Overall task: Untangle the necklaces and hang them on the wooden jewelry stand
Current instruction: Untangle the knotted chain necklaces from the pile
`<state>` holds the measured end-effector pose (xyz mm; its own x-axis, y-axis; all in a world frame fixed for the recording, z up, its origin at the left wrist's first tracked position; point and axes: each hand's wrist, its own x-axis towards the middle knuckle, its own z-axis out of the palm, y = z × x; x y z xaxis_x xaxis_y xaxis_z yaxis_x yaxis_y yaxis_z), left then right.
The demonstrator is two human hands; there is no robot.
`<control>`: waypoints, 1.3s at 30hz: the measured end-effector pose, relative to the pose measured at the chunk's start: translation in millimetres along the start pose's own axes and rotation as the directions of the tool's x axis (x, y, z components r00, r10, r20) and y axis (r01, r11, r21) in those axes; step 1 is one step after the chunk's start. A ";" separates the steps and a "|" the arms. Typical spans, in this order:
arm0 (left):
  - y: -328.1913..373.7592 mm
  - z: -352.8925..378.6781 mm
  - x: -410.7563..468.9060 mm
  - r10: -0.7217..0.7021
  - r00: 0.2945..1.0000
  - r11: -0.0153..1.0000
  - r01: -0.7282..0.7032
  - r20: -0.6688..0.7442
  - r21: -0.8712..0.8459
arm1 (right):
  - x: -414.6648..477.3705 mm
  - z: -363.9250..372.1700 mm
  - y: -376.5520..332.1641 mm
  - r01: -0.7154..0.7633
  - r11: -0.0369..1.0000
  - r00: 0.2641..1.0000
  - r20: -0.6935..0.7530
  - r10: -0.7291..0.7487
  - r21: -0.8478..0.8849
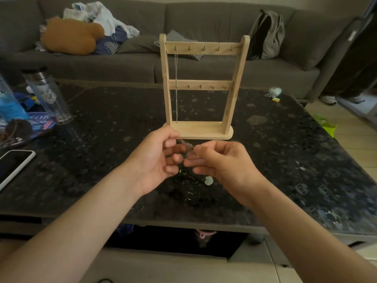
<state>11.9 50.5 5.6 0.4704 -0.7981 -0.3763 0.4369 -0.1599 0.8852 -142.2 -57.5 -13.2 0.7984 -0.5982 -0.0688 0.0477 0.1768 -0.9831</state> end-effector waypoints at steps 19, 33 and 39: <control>-9.2 1.8 3.5 0.210 0.978 0.962 -0.204 -0.013 0.182 | 2.2 -3.8 1.8 -0.079 0.986 0.996 0.048 0.073 0.144; -13.5 -4.3 6.6 0.344 0.936 0.853 -0.279 -0.073 0.441 | 0.6 -0.3 7.7 0.087 0.923 0.979 -0.139 -0.148 -0.375; -13.7 -2.8 7.2 0.331 0.943 0.863 -0.283 -0.045 0.419 | 2.3 -0.4 14.3 0.193 0.730 0.909 -0.161 -0.384 -0.655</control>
<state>11.5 48.6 -10.0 0.6228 -0.7789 -0.0742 -0.0772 -0.1555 0.9848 -139.9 -56.7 -27.5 0.6111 -0.7374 0.2879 -0.2044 -0.4984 -0.8425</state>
